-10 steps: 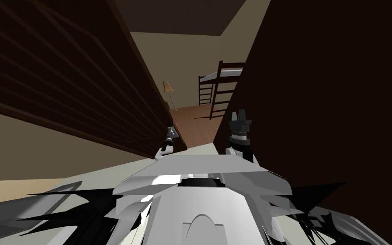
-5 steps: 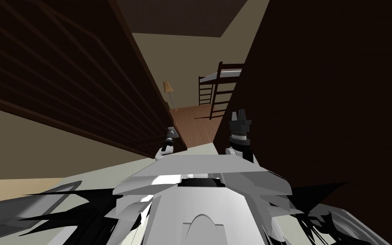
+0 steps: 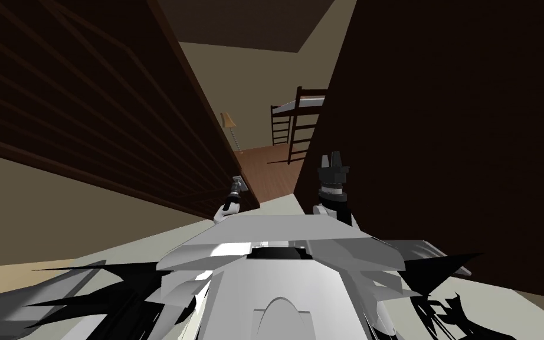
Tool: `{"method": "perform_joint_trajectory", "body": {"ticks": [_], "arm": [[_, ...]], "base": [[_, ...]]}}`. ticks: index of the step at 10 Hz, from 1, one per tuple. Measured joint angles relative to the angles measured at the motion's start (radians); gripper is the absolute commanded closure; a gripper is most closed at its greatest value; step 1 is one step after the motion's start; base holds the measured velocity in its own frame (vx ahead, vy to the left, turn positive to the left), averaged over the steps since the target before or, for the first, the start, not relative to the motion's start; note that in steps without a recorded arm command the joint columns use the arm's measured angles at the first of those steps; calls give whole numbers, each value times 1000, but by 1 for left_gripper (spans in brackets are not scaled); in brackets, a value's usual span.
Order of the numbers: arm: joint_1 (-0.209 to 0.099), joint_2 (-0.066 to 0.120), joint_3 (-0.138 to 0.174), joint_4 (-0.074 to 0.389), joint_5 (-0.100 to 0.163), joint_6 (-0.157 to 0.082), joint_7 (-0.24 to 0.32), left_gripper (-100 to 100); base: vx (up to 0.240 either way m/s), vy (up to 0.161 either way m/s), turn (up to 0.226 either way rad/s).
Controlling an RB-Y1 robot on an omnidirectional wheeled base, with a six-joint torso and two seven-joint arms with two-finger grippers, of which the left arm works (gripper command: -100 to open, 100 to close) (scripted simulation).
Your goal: Pull the door open
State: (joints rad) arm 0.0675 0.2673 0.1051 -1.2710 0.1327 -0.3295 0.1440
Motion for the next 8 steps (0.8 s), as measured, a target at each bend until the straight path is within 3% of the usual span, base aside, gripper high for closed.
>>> {"method": "perform_joint_trajectory", "body": {"ticks": [6, 8], "arm": [[31, 61, -59, -12, 10, -26, 57, 100], [39, 65, -69, -15, 10, -28, 64, 100]], "base": [[-211, 69, -127], [-189, 47, -119]]}}
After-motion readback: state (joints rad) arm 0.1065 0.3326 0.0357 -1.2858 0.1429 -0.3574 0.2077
